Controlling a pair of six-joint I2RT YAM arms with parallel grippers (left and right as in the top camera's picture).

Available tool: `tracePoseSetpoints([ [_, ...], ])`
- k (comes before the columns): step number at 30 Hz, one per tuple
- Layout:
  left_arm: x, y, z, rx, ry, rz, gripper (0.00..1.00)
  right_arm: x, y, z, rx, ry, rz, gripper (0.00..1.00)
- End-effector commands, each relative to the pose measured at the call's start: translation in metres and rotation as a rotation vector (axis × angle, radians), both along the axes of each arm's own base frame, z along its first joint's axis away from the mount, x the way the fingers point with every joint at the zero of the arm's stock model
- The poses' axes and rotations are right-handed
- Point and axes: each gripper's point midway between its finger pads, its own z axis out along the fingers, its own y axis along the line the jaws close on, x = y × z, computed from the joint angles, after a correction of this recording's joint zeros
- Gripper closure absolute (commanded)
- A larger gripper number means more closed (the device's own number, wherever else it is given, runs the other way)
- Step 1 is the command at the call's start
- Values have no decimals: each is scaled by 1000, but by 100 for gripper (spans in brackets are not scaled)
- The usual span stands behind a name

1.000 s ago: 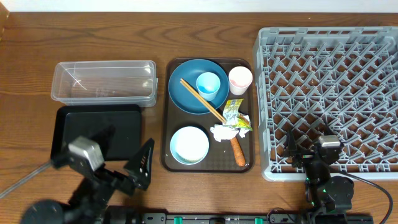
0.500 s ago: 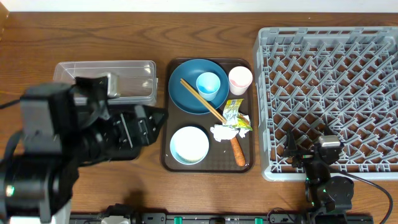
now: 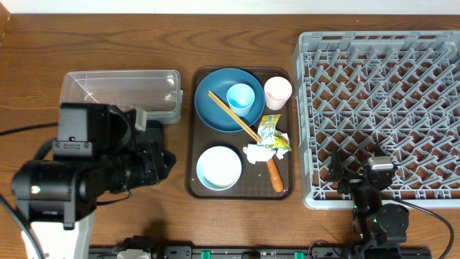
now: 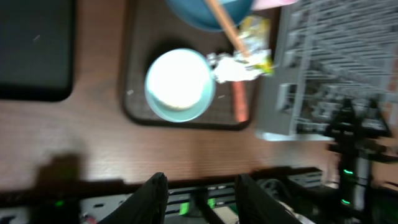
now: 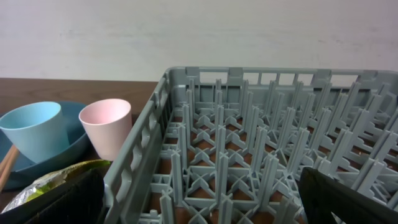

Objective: Sort waste into correct bins and load items into the dishwasher rack
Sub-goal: 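Move the left gripper over the white rice bowl on the tray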

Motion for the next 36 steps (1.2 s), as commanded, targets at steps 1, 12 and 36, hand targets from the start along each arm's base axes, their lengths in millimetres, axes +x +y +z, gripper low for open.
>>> tracePoseSetpoints([
  [1,-5,17,-26,87,60,73,62,0,1,0,-18,-4,8,1],
  [12,20,18,-78,84,72,117,7,0,1,0,-18,-4,8,1],
  [36,34,-116,-120,286,-43,-143,51,0,1,0,-18,-4,8,1],
])
